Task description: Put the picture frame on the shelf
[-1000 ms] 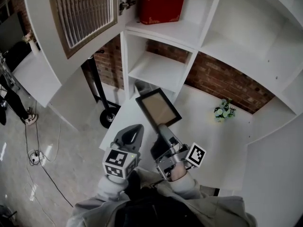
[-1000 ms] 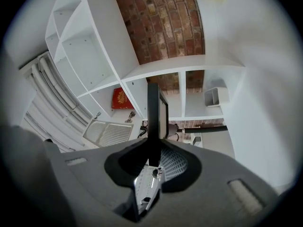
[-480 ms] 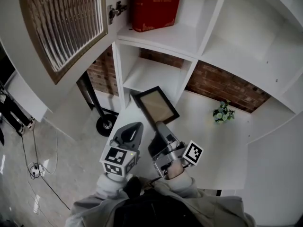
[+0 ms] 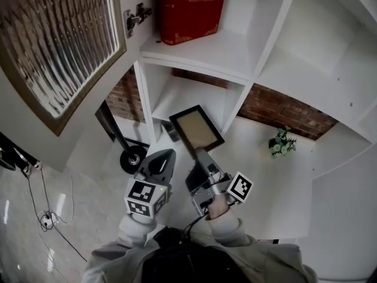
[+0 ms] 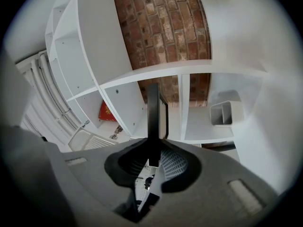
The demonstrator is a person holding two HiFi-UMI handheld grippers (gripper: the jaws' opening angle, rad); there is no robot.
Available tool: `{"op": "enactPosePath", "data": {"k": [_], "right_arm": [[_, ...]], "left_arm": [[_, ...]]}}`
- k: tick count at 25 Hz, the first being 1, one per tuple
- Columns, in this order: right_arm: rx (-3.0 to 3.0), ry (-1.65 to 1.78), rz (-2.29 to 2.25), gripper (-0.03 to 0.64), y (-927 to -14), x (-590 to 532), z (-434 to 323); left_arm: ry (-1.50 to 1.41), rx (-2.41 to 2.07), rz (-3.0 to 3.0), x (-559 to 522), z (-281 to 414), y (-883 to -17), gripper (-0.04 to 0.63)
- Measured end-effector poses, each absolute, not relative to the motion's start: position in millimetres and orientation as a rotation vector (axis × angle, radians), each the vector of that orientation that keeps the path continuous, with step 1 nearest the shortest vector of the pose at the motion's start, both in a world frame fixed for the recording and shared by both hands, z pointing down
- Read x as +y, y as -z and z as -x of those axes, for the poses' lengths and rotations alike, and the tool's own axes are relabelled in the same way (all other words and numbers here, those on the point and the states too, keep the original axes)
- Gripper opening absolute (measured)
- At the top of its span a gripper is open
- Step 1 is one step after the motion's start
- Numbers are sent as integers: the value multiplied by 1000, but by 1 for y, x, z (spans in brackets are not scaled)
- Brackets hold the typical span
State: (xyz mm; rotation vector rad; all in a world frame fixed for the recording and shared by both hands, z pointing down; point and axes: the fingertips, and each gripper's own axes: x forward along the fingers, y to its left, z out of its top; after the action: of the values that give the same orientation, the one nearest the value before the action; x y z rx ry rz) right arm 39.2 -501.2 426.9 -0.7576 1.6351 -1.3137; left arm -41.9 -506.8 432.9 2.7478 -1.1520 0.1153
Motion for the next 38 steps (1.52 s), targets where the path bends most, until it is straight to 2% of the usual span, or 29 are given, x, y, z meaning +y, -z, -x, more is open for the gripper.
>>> {"op": "enactPosePath", "data": {"k": [20, 38], "right_arm": [[1591, 1313, 828, 68, -453, -573, -43], [1544, 1315, 879, 67, -467, -601, -37]], "left_arm": [[-138, -1054, -2741, -572, 25, -459, 5], [-132, -1065, -2682, -585, 45, -479, 5]]}}
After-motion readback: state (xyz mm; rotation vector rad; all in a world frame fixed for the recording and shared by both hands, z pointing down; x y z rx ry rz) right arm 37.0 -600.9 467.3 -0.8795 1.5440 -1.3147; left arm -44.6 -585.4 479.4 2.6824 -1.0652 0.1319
